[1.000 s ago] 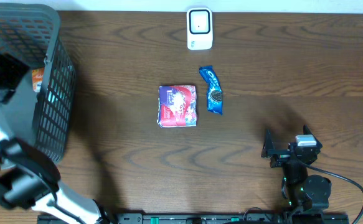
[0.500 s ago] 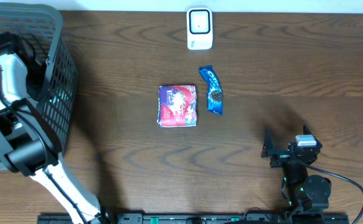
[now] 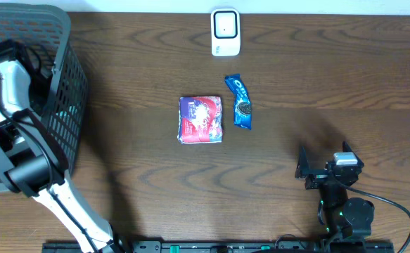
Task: Scan the item barcode
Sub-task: 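Reach the left gripper into the basket and grasp the green tissue pack, then swing the green pack past the scanner and release it above the floral pack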
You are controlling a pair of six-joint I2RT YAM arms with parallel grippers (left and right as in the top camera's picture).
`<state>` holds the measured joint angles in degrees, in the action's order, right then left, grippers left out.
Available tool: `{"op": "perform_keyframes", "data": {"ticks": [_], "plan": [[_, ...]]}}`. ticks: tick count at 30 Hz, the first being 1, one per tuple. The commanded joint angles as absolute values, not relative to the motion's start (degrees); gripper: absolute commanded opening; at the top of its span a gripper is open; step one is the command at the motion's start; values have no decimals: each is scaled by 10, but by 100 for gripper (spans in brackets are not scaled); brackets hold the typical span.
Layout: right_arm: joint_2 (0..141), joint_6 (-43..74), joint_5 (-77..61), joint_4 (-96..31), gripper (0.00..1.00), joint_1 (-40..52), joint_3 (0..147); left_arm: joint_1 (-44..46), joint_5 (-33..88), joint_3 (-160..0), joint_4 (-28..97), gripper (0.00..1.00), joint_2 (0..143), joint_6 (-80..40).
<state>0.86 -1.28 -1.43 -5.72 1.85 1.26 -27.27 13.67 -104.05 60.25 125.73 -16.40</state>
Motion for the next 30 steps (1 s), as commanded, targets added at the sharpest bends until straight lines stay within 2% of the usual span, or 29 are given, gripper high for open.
{"op": "perform_keyframes", "data": {"ticks": [1, 10, 14, 18, 19, 25, 30], "plan": [[6, -9, -10, -57, 99, 15, 10, -307, 157, -1058, 610, 7, 1167, -183], [6, -9, -10, -57, 99, 15, 10, -319, 180, -1058, 584, 7, 882, -223], [6, -9, -10, -57, 99, 15, 10, -284, 266, -1058, 575, 7, 792, -233], [6, -9, -10, -57, 99, 15, 10, -152, 281, -1058, 562, 7, 743, -223], [6, -9, -10, -57, 99, 15, 10, -86, 260, -1055, 563, 7, 745, -223], [6, -9, -10, -57, 99, 15, 10, 96, 135, -1028, 563, 7, 799, -228], [6, -9, -10, -57, 99, 15, 10, 205, 42, -1026, 551, 7, 900, -337]]}}
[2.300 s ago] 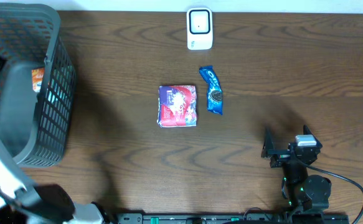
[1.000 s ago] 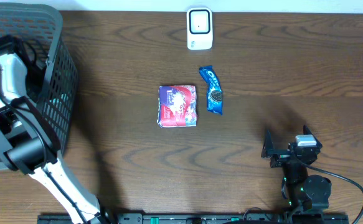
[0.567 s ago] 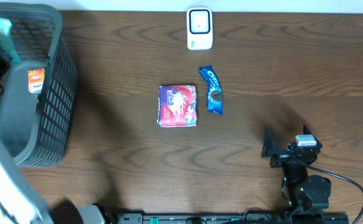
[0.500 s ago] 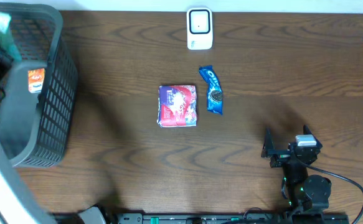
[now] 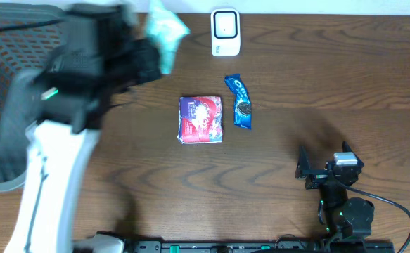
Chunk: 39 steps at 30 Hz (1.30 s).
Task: Scan the item barcode
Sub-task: 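Swing the green pack past the scanner and release it above the floral pack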
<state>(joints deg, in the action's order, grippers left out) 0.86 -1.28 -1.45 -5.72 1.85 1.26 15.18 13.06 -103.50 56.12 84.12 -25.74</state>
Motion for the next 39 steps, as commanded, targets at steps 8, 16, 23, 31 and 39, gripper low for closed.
{"op": "perform_keyframes", "data": {"ticks": [8, 16, 23, 31, 39], "plan": [[6, -9, -10, -57, 99, 15, 10, 300, 35, -1026, 463, 7, 1075, -475], [6, -9, -10, -57, 99, 15, 10, 320, 36, -1026, 438, 10, 1187, -517], [6, -9, -10, -57, 99, 15, 10, 318, 73, -1027, 455, 35, 1181, -499], [6, -9, -10, -57, 99, 15, 10, 260, 76, -1031, 457, 49, 1040, -387], [6, -9, -10, -57, 99, 15, 10, 44, -101, -1031, 479, 55, 875, -334]]}}
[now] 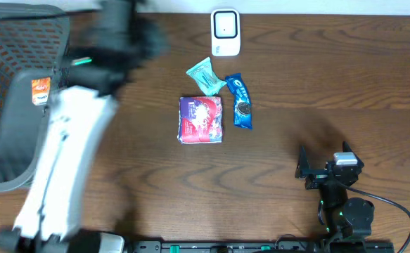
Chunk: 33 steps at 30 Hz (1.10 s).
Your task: Scan the item barcode
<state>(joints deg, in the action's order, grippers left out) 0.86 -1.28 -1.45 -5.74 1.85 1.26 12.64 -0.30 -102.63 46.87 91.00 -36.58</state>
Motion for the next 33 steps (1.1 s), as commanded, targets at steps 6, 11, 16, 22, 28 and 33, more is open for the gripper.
{"op": "perform_keyframes", "data": {"ticks": [6, 11, 16, 22, 28, 33], "plan": [[6, -9, -10, -57, 99, 15, 10, -155, -108, -1031, 498, 61, 868, -330], [6, -9, -10, -57, 99, 15, 10, -265, -100, -1029, 516, 61, 912, -303], [6, -9, -10, -57, 99, 15, 10, -290, -33, -1029, 518, 60, 980, -158], [6, -9, -10, -57, 99, 15, 10, -287, 80, -1029, 493, 60, 1083, -50], [6, -9, -10, -57, 99, 15, 10, -291, -4, -1029, 474, 60, 1171, -46], [6, -9, -10, -57, 99, 15, 10, -292, 10, -1029, 453, 60, 1226, 11]]}}
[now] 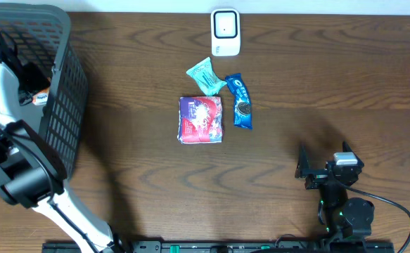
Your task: Scan the item barcode
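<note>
A white barcode scanner [226,31] stands at the table's far edge. Three items lie in front of it: a teal packet [206,76], a blue cookie packet [240,102] and a purple-and-red packet [201,119]. My left gripper [29,79] is down inside the black mesh basket [67,119], right by an orange-and-white item [41,95]; its jaws are too dark to read. My right gripper [304,169] rests low at the near right, fingers apart, holding nothing.
The basket fills the left end of the table, with the left arm's white links reaching into it from the front left. The right arm's base and cable sit at the near right edge.
The left arm, then raised and blurred over the basket's right rim, is now lowered inside the basket beside the orange-and-white item. The teal packet lies where it was. The right arm has not moved.
At first the left arm was down in the basket and only the blue and purple packets lay on the table. Then it was up over the table holding the teal packet near the scanner. Then the teal packet lay beside the blue one, and the arm is now in the basket again.
</note>
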You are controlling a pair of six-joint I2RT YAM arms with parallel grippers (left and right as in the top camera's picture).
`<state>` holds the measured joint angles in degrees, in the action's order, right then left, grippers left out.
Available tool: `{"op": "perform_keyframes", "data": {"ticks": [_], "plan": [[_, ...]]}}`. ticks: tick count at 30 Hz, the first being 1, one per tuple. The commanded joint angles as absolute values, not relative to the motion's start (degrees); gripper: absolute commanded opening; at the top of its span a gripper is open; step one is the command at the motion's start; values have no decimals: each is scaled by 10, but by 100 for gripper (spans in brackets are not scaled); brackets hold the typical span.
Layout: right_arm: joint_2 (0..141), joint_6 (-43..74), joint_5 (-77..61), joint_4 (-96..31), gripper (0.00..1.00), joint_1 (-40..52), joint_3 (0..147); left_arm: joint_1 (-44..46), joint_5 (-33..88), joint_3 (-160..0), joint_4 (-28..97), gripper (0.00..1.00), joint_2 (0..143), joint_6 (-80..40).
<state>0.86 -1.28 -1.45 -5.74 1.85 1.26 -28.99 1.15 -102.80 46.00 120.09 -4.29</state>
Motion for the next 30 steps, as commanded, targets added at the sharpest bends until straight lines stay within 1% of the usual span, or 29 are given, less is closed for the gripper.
{"op": "perform_keyframes", "data": {"ticks": [1, 4, 5, 6, 7, 8, 9, 15, 16, 18, 19, 20, 25, 30], "plan": [[6, -9, -10, -57, 99, 15, 10, -292, 20, -1029, 448, 60, 1235, 11], [6, -9, -10, -57, 99, 15, 10, -292, 37, -1029, 435, 59, 1253, 11], [6, -9, -10, -57, 99, 15, 10, -292, 36, -1029, 432, 56, 1258, 11], [6, -9, -10, -57, 99, 15, 10, -292, 36, -1029, 429, 54, 1262, 11], [6, -9, -10, -57, 99, 15, 10, -292, 36, -1029, 427, 50, 1265, 11], [6, -9, -10, -57, 99, 15, 10, -292, 37, -1029, 425, 44, 1268, 11], [6, -9, -10, -57, 99, 15, 10, -292, 37, -1029, 423, 41, 1272, 11], [6, -9, -10, -57, 99, 15, 10, -291, 37, -1028, 419, 41, 1286, 11], [6, -9, -10, -57, 99, 15, 10, -291, 37, -1028, 421, 39, 1286, 11], [6, -9, -10, -57, 99, 15, 10, -291, 39, -1029, 423, 26, 1286, 10], [6, -9, -10, -57, 99, 15, 10, -291, 39, -1029, 426, 11, 1286, 10], [6, -9, -10, -57, 99, 15, 10, -291, 39, -1029, 428, 8, 1285, 5], [6, -9, -10, -57, 99, 15, 10, -291, 39, -1029, 441, 7, 1261, -24], [6, -9, -10, -57, 99, 15, 10, -291, 41, -1029, 440, 7, 1151, -79]]}}
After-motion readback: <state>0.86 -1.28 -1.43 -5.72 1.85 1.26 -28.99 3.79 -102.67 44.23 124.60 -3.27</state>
